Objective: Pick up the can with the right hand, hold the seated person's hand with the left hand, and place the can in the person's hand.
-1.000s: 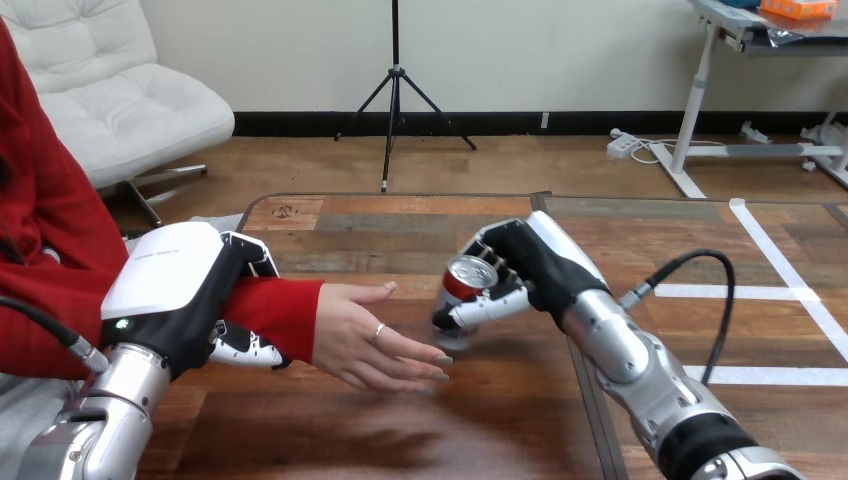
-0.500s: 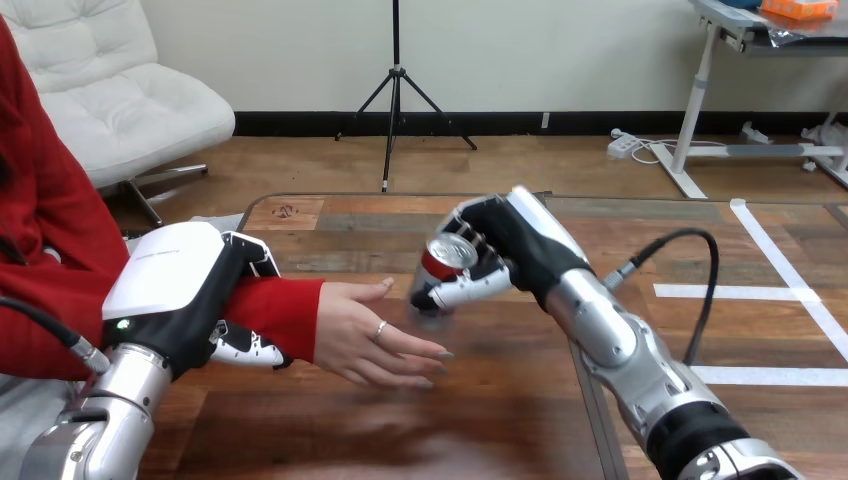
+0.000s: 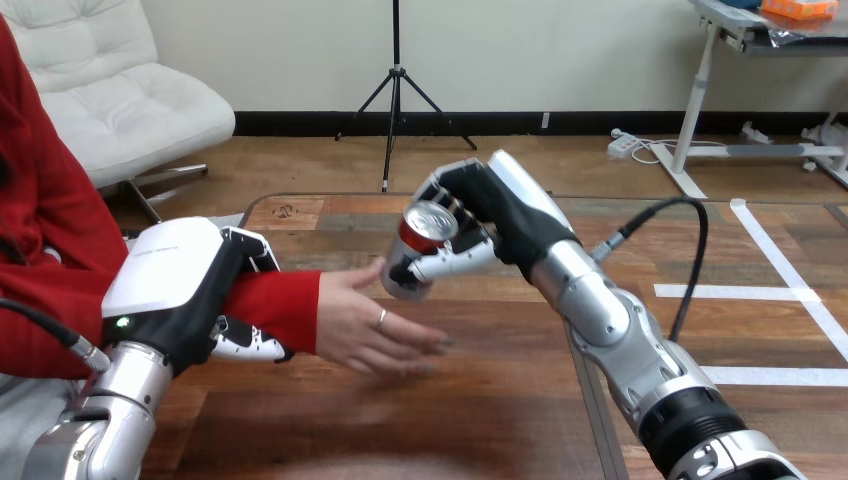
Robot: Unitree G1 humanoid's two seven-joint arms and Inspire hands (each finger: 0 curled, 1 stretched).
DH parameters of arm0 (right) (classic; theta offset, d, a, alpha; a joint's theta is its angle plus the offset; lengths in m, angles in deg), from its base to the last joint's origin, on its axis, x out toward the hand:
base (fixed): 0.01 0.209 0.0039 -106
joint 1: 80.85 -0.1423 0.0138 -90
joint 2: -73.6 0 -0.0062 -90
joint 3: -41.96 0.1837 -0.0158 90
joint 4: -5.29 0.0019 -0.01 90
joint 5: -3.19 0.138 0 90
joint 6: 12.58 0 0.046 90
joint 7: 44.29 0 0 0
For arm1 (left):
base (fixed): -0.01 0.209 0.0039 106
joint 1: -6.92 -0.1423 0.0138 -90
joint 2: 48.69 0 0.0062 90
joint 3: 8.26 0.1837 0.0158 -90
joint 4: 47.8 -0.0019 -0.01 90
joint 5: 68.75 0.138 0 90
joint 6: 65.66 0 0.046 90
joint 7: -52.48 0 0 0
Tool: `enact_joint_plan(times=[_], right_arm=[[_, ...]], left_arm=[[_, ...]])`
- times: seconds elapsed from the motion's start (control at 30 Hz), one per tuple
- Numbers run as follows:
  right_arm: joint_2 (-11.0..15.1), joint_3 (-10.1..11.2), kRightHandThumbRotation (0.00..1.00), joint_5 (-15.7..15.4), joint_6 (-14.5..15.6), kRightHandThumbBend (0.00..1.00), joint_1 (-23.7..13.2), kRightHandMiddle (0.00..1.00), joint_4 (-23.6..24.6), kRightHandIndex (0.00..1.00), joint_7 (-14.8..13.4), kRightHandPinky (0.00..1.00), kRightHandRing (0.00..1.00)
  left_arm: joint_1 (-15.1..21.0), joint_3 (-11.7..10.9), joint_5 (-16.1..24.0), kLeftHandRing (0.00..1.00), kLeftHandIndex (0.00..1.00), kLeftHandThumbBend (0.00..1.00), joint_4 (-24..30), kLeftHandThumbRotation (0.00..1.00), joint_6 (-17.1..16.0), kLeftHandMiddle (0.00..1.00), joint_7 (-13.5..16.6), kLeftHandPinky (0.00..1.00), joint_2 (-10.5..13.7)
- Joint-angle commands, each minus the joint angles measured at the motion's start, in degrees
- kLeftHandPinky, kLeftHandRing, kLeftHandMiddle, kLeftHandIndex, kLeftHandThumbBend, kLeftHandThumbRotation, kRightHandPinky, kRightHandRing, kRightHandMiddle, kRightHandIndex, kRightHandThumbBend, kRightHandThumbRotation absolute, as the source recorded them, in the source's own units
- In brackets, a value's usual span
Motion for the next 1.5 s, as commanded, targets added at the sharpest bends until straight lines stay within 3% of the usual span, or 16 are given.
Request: enact_joint_plan(times=[0.0, 0.77, 1.47], right_arm=[[-0.7, 0.0, 0.00, 1.4, -2.4, 0.78, -6.4, 0.40, 5.1, 0.42, 0.2, 0.32, 0.35], [-1.3, -0.2, 0.00, 1.3, -1.7, 0.78, -4.5, 0.40, 10.0, 0.42, 3.1, 0.31, 0.35], [-1.6, -0.8, 0.00, 1.0, -2.6, 0.80, -3.2, 0.40, 9.3, 0.41, 3.8, 0.31, 0.35]], left_arm=[[7.0, -2.4, -1.1, 0.37, 0.41, 0.84, 4.4, 0.00, -1.8, 0.41, 3.1, 0.31, -0.6], [9.8, -3.1, -0.2, 0.38, 0.42, 0.83, 3.0, 0.00, -1.6, 0.41, 7.2, 0.32, -1.2], [11.2, -5.4, -2.2, 0.37, 0.41, 0.82, 4.6, 0.00, -0.8, 0.41, 6.8, 0.32, -0.7]])
